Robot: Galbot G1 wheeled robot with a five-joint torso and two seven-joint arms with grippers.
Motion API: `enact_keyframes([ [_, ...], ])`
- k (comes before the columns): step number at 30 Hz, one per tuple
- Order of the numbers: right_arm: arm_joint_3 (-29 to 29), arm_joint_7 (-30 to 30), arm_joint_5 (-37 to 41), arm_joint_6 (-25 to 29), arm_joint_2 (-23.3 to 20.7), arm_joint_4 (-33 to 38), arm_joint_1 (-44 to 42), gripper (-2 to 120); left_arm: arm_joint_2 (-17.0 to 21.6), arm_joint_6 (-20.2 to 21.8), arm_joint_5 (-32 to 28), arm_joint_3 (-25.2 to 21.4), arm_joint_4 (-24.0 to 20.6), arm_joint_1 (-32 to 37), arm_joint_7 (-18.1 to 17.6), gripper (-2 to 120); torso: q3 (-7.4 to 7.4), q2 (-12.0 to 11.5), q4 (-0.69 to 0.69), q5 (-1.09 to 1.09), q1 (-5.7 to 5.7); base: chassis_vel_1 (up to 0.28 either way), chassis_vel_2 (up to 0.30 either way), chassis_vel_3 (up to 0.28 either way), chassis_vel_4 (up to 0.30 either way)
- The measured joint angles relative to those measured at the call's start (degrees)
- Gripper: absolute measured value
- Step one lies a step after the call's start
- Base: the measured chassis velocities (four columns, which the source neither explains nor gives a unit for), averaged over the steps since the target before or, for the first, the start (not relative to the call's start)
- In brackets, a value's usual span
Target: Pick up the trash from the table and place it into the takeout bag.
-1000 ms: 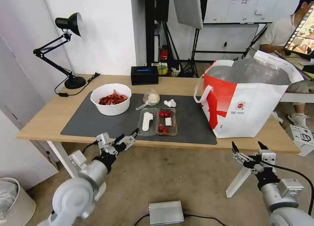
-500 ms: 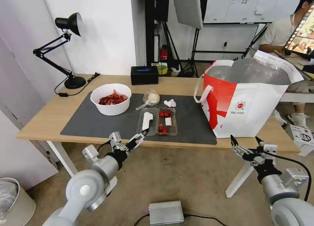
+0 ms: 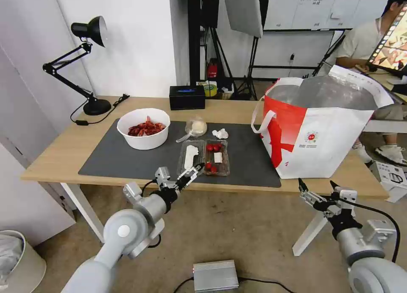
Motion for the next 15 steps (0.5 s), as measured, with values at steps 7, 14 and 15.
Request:
enact_keyframes([
  [7,0.19,-0.28,-0.17,0.79,0.54,-0.86,-0.36,100,-1.02,0.10,1.28,0.57,1.99,-1.20,0.21,100,0.00,0.00,0.00,0.00,0.00,0.000,0.000,0.000,0.000],
  [14,0.01,0.10,-0.35,1.27,1.07,-1.21,-0.04,100,-1.01,0.06,1.28,0.82,2.93,-2.54,0.00,100,0.00,0.00,0.00,0.00,0.00,0.000,0.000,0.000,0.000],
  [15,0.01,0.32,-0.33,1.38,1.14,-1.21,0.08,100,-1.00,0.06,1.59,1.13,3.21,-2.67,-0.14,100,0.00,0.00,0.00,0.00,0.00,0.000,0.000,0.000,0.000],
])
